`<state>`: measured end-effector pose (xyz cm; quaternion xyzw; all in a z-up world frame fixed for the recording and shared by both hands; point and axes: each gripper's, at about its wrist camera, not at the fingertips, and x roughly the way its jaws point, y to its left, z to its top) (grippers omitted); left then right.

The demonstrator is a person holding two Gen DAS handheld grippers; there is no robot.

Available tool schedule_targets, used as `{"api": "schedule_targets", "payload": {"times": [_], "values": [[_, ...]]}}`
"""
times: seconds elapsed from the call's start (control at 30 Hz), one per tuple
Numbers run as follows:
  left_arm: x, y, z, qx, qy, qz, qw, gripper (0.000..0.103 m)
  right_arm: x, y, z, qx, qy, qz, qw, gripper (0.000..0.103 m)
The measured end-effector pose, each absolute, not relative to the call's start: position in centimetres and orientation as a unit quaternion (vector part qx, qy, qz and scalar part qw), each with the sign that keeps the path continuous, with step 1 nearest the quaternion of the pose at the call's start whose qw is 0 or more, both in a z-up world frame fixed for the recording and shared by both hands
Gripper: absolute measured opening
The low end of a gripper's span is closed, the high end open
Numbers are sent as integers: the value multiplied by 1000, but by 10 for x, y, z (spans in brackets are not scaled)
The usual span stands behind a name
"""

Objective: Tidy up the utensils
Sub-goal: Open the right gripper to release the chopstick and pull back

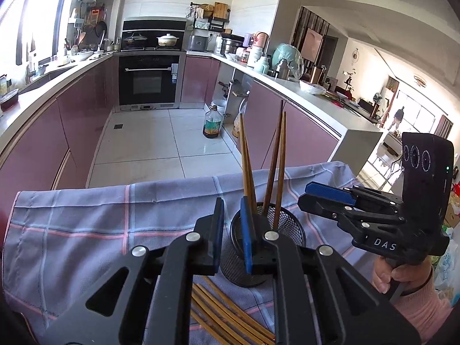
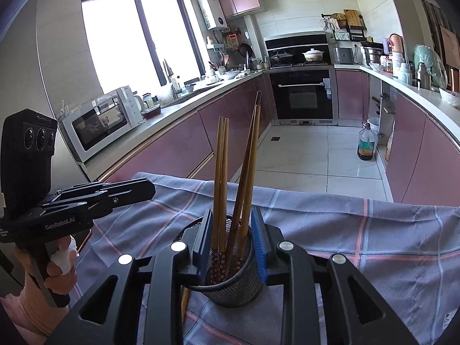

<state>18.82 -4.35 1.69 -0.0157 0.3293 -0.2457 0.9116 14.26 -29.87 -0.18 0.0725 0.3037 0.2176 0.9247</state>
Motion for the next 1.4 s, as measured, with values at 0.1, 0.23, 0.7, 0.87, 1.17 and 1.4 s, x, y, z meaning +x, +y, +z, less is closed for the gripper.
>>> {"api": "schedule_targets", "payload": {"times": [0.1, 0.23, 0.7, 0.87, 1.17, 1.4], "values": [[181, -37, 14, -22, 325, -236, 915, 16, 135, -298, -2, 71, 301, 220, 925, 27], [168, -29, 7, -17, 314, -223, 923, 24, 125, -298, -2, 72, 294, 223, 927, 31], [124, 1, -29, -26, 322, -192, 927, 35, 84, -286, -13, 54, 300, 257, 917, 37], [113, 4, -37, -23, 329, -187, 925, 35, 77, -275, -28, 43, 320, 267, 908, 37], [99, 8, -55, -22, 345, -180, 921, 36, 66, -265, -51, 45, 350, 274, 895, 38], [94, 2, -80, -20, 375, -187, 908, 36, 65, -254, -69, 37, 382, 278, 881, 38]]}}
